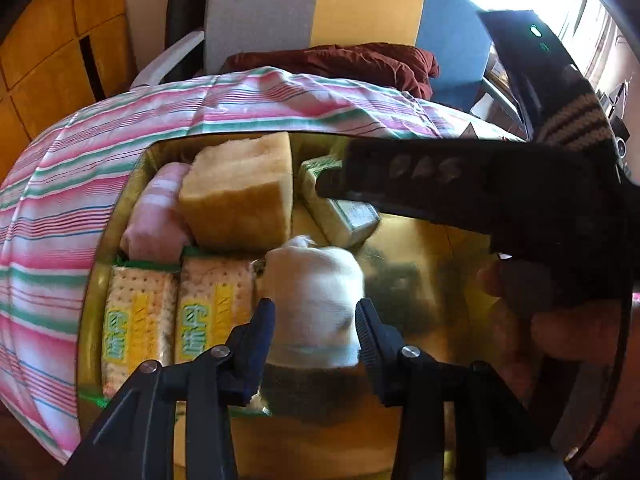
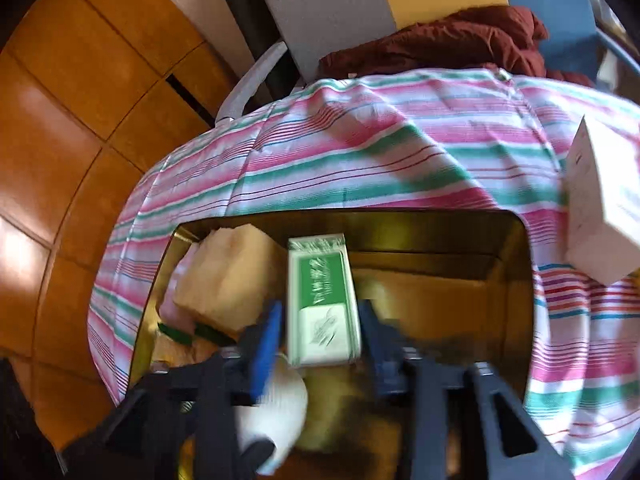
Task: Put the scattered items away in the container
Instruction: 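Lower and release the green box and knit cap into the tray, then move back to the silver spring clips and grasp one with the right tool, then grasp the other silver spring clip with the left tool while the right tool holds its clip, then carry both silver clips over the gold tray with both tools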
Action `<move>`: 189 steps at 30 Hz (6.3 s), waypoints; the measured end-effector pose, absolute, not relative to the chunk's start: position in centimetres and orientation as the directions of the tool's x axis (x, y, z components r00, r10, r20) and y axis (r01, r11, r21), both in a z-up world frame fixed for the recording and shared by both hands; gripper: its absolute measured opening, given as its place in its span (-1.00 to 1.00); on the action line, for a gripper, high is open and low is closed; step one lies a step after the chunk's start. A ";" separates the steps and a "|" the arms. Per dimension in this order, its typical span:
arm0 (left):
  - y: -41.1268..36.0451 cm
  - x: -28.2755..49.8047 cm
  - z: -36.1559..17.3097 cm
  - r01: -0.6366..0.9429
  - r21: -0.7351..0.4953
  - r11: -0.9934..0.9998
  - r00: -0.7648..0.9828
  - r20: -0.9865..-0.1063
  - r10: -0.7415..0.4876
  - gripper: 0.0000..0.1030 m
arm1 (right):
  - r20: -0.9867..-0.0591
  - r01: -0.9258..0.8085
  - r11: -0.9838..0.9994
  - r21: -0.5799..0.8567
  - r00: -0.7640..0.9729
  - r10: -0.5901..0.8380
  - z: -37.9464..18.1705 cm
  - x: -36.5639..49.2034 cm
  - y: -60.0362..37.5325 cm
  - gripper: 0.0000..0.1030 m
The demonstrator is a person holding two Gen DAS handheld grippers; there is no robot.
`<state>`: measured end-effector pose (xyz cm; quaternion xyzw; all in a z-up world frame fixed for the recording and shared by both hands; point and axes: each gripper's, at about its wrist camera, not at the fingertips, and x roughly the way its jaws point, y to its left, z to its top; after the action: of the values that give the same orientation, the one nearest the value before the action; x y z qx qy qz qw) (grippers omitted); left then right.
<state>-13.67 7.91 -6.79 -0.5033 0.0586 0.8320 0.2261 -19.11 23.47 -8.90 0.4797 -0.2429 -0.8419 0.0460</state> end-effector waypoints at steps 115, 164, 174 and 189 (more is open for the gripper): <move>22.8 3.0 -6.0 -0.649 -0.234 -0.724 -0.287 -0.806 0.518 -0.31 | -0.773 -0.405 -0.812 0.421 -0.628 -0.087 -9.2 10.5 39.9 0.15; 30.4 0.6 -10.1 -0.745 -0.074 -0.662 -0.252 -0.889 0.382 -0.23 | -0.847 -0.457 -0.873 0.168 -0.520 0.109 -10.1 8.6 42.8 -0.18; 28.8 1.0 -9.5 -0.716 -0.129 -0.686 -0.249 -0.871 0.424 -0.25 | -0.842 -0.458 -0.867 0.197 -0.531 0.089 -9.9 9.6 43.1 -0.29; 25.5 1.3 -5.1 -0.688 -0.182 -0.702 -0.291 -0.817 0.497 -0.25 | -0.794 -0.409 -0.869 0.278 -0.607 0.032 -6.4 9.1 41.1 -0.29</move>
<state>1.31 25.50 -5.11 -0.4649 0.1025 0.7969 0.3719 9.11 41.13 -6.39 0.4245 -0.2218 -0.8686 -0.1268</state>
